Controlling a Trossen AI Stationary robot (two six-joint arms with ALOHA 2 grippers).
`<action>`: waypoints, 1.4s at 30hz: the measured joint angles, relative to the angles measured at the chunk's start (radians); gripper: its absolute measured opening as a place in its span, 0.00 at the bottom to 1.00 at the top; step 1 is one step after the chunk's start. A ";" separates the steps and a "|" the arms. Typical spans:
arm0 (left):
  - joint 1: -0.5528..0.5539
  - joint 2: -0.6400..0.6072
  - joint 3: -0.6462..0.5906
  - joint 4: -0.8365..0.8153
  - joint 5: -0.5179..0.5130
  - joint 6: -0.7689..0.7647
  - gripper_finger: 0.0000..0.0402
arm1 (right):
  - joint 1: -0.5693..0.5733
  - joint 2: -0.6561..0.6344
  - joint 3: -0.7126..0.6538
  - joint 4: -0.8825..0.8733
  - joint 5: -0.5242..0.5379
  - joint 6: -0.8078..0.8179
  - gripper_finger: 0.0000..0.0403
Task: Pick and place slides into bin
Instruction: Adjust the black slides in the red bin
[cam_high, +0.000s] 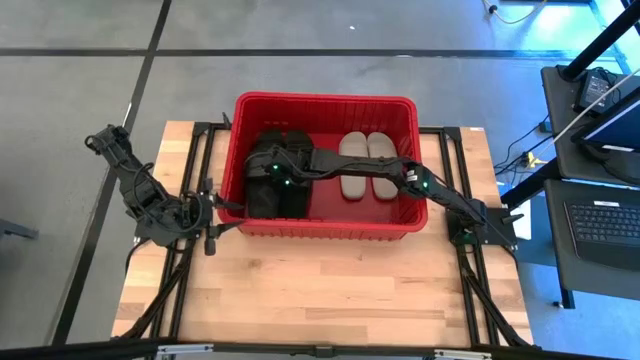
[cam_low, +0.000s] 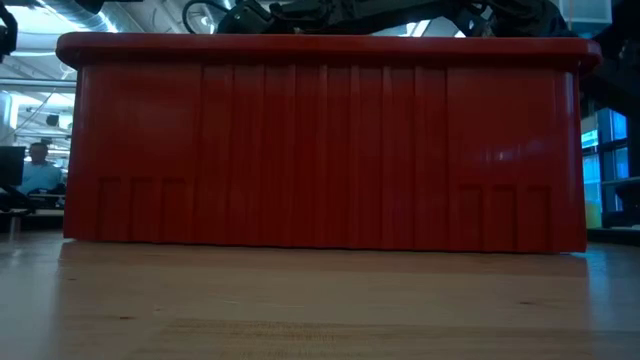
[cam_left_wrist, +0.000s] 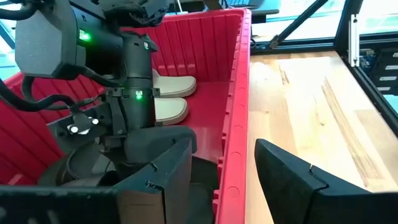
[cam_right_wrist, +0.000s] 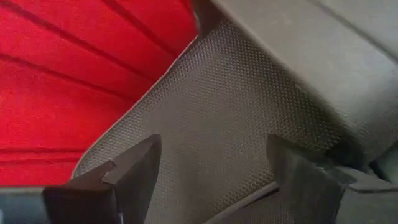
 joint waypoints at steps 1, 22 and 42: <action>0.000 0.000 0.000 -0.001 0.000 0.000 0.43 | 0.000 -0.003 0.000 0.000 -0.002 -0.009 0.73; 0.000 -0.036 0.000 -0.009 0.018 0.002 0.43 | 0.002 -0.032 -0.023 0.012 -0.005 -0.149 0.73; 0.000 -0.047 0.000 -0.022 0.018 -0.045 0.43 | 0.008 0.045 -0.028 -0.014 0.190 -0.220 0.72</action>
